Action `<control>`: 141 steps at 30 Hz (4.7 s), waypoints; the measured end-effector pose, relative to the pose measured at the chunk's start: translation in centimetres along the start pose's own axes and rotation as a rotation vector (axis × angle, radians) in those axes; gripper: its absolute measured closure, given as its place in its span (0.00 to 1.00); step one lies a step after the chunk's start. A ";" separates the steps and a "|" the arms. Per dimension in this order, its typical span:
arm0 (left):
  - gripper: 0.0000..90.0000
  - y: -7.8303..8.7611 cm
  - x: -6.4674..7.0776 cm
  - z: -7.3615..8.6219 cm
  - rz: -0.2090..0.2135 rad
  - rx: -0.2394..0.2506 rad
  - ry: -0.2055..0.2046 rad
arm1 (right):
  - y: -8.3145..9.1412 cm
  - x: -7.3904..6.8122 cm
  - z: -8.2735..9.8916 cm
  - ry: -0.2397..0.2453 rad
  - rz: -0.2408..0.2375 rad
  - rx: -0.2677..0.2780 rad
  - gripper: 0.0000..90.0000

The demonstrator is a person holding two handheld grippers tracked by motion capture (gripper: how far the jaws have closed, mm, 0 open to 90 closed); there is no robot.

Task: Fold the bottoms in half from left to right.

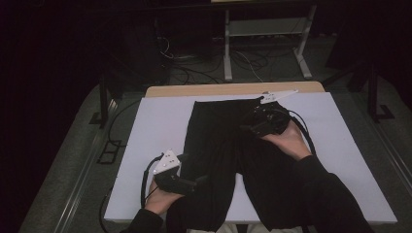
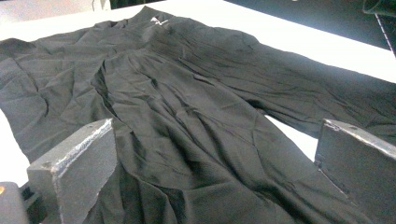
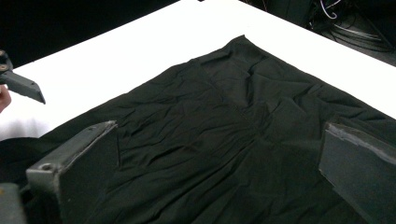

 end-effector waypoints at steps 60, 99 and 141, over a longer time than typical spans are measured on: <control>0.00 0.3 -0.3 0.0 -0.013 0.008 0.006 | -10.3 0.5 -4.5 -0.008 -0.010 -0.026 0.00; 0.00 0.5 -0.4 -0.1 -0.019 0.026 0.022 | -16.8 1.0 -5.7 -0.044 0.065 -0.028 0.00; 0.00 0.8 -0.6 0.0 -0.018 0.025 0.019 | -24.7 0.2 -4.2 -0.133 0.174 -0.073 0.30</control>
Point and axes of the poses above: each handheld gripper's, and its own axes: y roughly backward along the jaws, z roughly out of its underside, x roughly to its right, the point moved 1 cm from there along -y, roughly forward along the jaws, and after that the axes turned 5 degrees about x, right-handed, at the moved point
